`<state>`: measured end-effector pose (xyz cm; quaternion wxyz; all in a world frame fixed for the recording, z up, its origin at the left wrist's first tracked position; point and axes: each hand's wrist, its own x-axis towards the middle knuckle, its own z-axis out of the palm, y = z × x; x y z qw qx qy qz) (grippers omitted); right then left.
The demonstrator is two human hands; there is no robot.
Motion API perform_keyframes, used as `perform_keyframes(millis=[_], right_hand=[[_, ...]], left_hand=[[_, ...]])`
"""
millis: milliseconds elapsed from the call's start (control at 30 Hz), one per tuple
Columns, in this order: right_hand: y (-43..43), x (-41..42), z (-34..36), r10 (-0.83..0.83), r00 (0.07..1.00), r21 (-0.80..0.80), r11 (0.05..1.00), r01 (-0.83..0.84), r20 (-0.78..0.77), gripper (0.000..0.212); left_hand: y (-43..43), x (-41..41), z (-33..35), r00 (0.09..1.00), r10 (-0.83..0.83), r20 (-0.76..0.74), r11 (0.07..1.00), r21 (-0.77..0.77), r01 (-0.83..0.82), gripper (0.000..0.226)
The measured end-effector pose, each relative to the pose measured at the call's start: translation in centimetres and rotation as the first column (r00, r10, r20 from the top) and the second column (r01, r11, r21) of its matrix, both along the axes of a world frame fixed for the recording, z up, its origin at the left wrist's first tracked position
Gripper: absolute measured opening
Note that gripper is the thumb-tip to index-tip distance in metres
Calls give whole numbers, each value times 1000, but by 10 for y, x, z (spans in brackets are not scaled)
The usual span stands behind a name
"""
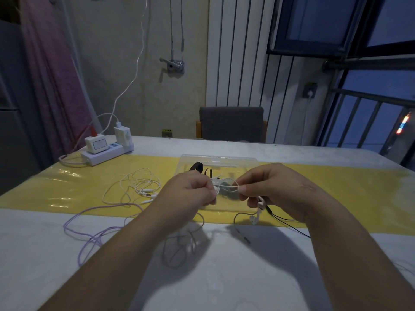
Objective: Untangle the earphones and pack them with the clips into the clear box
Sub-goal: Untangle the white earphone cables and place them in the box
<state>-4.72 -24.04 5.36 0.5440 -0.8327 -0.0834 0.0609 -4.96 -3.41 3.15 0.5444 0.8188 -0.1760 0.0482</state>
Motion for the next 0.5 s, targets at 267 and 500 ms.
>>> perform_keyframes(millis=[267,500], right_hand=[[-1,-1,3,-1,1000,-40,999,2,25,11],[-4,-2,3,-13,1000,-29,999,13,18,2]], left_hand=[[3,2,1,990,97,-106,982,-152,-112,23],[7,9,-8,957,290,24,956,-62,-288,24]])
